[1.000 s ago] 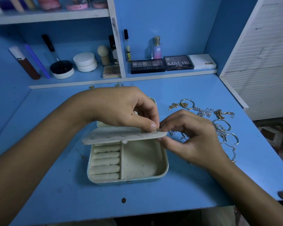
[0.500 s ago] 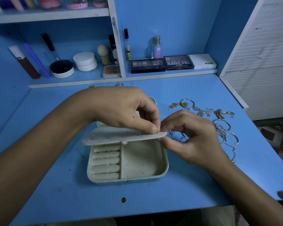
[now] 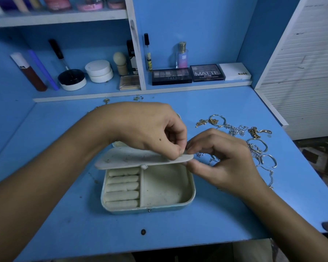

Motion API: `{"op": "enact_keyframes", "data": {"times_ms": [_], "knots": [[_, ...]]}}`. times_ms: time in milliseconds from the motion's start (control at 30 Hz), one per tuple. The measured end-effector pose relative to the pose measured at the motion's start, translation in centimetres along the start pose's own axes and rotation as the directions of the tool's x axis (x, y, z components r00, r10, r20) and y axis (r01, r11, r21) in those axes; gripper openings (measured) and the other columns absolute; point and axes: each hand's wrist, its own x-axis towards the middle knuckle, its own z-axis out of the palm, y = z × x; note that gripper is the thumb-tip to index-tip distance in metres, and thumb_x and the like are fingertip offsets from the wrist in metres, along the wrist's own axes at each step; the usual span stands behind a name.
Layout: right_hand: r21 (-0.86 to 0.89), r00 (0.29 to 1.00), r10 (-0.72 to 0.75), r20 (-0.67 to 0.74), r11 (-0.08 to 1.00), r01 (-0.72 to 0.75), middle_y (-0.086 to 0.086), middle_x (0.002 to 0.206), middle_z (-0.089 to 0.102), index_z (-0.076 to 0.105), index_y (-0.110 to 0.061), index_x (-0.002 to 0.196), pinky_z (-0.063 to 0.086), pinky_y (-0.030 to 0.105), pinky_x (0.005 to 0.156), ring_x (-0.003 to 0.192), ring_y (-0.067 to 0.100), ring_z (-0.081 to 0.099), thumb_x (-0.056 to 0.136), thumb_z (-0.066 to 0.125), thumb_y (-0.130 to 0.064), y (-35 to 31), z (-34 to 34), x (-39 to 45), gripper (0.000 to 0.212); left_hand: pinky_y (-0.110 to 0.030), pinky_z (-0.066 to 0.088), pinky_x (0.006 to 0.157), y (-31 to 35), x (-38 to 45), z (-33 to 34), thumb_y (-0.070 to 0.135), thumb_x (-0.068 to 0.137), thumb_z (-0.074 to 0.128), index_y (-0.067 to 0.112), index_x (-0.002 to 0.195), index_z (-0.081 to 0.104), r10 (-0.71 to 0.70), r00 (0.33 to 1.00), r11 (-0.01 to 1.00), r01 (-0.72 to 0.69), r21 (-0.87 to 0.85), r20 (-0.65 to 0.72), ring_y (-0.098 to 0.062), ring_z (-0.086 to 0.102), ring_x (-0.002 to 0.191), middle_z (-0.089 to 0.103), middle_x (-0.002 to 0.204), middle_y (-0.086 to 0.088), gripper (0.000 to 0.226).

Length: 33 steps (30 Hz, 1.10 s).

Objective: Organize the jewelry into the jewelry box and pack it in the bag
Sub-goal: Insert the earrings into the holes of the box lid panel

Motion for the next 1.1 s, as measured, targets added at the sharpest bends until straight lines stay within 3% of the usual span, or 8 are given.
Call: {"op": "enact_keyframes", "data": {"times_ms": [133,300,433,567,700,867,1000,1100], "knots": [[0.010,1.000,0.000,-0.014,1.000,0.000,0.003,0.083,0.070,0.071,-0.004,0.080,0.052,0.043,0.058,0.077,0.025,0.069,0.075,0.083,-0.007,0.0,0.1,0.0,0.013,-0.033,0.049,0.067,-0.3,0.1,0.0,0.023,0.081,0.067,0.029,0.076,0.070,0.011,1.000,1.000,-0.011,-0.020,-0.004,-0.003,0.054,0.062,0.063,0.066,0.014,0.008],[0.016,1.000,-0.004,-0.009,1.000,0.004,0.003,0.084,0.070,0.071,-0.004,0.080,0.052,0.043,0.060,0.079,0.024,0.069,0.074,0.083,-0.005,0.0,0.1,0.0,0.013,-0.040,0.052,0.071,-0.4,0.2,0.0,0.023,0.082,0.068,0.029,0.078,0.070,0.015,1.000,1.000,-0.015,-0.018,0.018,-0.005,0.055,0.065,0.065,0.069,0.012,0.008],[-0.002,1.000,-0.013,-0.002,1.000,0.013,0.004,0.085,0.070,0.072,-0.003,0.081,0.053,0.042,0.061,0.080,0.024,0.069,0.074,0.083,-0.004,0.0,0.1,0.1,0.013,-0.028,0.050,0.069,-0.5,0.1,-0.1,0.024,0.085,0.067,0.030,0.079,0.070,0.011,1.000,1.000,-0.010,-0.024,0.015,-0.001,0.056,0.064,0.065,0.068,0.015,0.009],[0.020,1.000,0.000,-0.001,1.000,0.000,0.005,0.086,0.069,0.070,-0.003,0.084,0.056,0.041,0.063,0.082,0.026,0.068,0.079,0.081,-0.009,0.0,0.1,0.6,0.014,-0.012,0.046,0.067,-1.2,-0.5,-0.5,0.023,0.090,0.067,0.028,0.085,0.071,0.029,0.998,0.995,-0.034,-0.094,-0.048,0.000,0.063,0.071,0.070,0.076,0.013,0.008],[0.071,0.999,0.041,0.013,0.997,-0.042,0.003,0.088,0.069,0.069,-0.008,0.089,0.059,0.032,0.072,0.086,0.024,0.068,0.085,0.077,-0.019,-0.5,-0.1,1.6,0.014,-0.021,0.054,0.079,-3.3,-1.7,-1.2,0.027,0.091,0.066,0.022,0.093,0.073,0.013,0.982,0.985,-0.045,-0.167,-0.186,-0.009,0.070,0.082,0.074,0.084,0.005,0.008],[0.078,0.990,0.143,-0.011,0.987,-0.142,-0.011,0.090,0.069,0.066,-0.029,0.092,0.059,0.029,0.069,0.087,0.020,0.070,0.084,0.078,-0.027,-0.7,-0.1,3.2,0.014,-0.026,0.054,0.080,-6.6,-3.5,-1.4,0.047,0.079,0.060,0.021,0.084,0.072,-0.072,0.895,0.956,-0.063,-0.287,-0.440,-0.010,0.068,0.079,0.074,0.080,0.004,0.029],[0.058,0.978,0.206,-0.031,0.977,-0.204,-0.012,0.086,0.070,0.066,-0.026,0.090,0.057,0.026,0.065,0.083,0.015,0.070,0.082,0.077,-0.027,-1.0,0.1,4.6,0.013,-0.033,0.047,0.077,-9.9,-4.3,-0.5,0.055,0.091,0.058,0.026,0.078,0.070,-0.164,0.768,0.923,-0.103,-0.372,-0.619,-0.008,0.060,0.073,0.069,0.076,0.004,0.034],[0.055,0.960,0.276,-0.040,0.960,-0.274,-0.008,0.084,0.070,0.068,-0.021,0.093,0.058,0.039,0.066,0.081,0.015,0.069,0.081,0.077,-0.029,-0.6,0.4,5.5,0.017,-0.035,0.045,0.077,-11.5,-4.5,0.7,0.062,0.084,0.050,0.024,0.079,0.070,-0.244,0.667,0.874,-0.163,-0.458,-0.704,-0.013,0.055,0.074,0.065,0.074,0.004,0.044]]}}
